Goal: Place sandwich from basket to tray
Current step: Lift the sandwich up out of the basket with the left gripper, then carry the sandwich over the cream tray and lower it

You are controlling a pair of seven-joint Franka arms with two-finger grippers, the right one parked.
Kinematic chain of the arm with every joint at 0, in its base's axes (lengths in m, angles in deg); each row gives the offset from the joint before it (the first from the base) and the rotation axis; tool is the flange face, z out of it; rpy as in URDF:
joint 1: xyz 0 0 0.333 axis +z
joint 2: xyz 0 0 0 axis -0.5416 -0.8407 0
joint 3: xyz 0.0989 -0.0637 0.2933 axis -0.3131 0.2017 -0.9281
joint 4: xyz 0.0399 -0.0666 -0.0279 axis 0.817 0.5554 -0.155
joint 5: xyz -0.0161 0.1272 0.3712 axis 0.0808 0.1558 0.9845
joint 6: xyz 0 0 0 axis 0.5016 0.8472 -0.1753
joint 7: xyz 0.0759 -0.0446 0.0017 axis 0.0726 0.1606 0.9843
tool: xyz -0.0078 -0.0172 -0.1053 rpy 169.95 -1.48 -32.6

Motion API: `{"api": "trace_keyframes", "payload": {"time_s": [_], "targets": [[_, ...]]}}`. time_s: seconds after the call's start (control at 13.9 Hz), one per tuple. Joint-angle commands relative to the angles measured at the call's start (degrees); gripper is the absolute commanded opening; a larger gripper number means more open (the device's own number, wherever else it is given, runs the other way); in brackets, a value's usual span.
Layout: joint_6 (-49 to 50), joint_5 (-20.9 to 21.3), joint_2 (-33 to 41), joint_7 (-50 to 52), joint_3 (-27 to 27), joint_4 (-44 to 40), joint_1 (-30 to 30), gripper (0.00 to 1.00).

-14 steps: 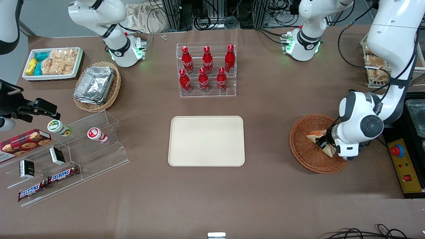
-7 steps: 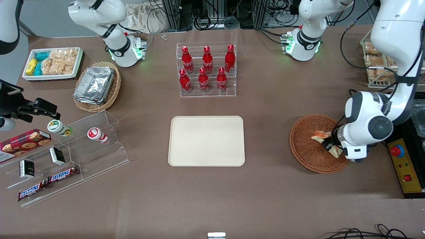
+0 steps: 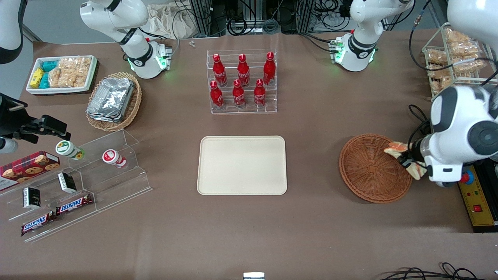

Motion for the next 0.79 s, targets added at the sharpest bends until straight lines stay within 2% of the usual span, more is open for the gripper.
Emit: {"api": "trace_keyframes", "payload": {"time_s": [0.0,0.07,0.22,0.36,0.58,0.72], "targets": [[9.8,-2.1,0.2,-9.6,3.3,-8.4,0.0,0.00],[12.3,-2.2,0.4,-13.1,4.9,-10.9,0.0,0.00],[15.5,-5.4,0.2,-17.2,7.8,-16.1,0.1,0.00],[15.6,-6.3,0.2,-20.4,11.7,-17.7,0.0,0.00],[14.9,-5.8,-0.6,-16.1,17.5,-16.7,-1.2,0.00],[12.8,-5.3,-2.2,-15.6,17.5,-16.5,-5.1,0.00]]}}
